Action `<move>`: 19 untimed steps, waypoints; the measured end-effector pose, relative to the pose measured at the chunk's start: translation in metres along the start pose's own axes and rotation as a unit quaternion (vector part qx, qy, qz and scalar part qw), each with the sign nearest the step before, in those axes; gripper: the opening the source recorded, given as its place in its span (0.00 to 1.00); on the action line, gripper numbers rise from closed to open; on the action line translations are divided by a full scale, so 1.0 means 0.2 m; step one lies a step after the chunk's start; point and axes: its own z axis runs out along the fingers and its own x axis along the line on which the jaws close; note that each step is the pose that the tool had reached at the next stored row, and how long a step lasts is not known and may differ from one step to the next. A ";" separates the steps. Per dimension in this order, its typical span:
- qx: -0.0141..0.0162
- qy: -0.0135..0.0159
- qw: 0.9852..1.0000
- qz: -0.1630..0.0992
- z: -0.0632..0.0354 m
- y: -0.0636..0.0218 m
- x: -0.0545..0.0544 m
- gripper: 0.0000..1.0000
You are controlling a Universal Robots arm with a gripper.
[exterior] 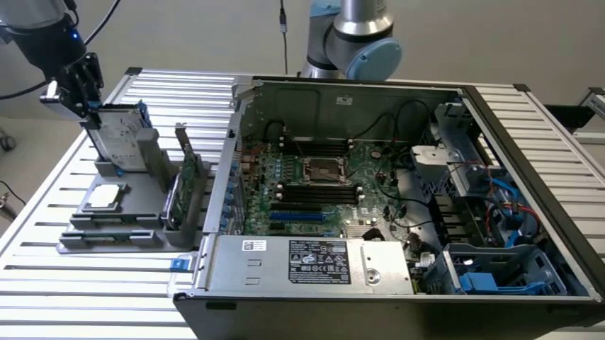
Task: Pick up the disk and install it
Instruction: 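Pick up the disk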
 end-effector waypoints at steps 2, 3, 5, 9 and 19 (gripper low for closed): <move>0.000 0.000 1.000 0.002 0.000 -0.004 0.00 0.42; 0.000 0.000 1.000 0.003 0.000 -0.006 0.00 0.42; 0.000 0.002 1.000 0.005 0.000 -0.009 0.00 0.42; 0.000 0.007 1.000 0.009 0.000 -0.009 0.00 0.42; -0.001 0.014 1.000 0.020 0.000 -0.011 0.00 0.42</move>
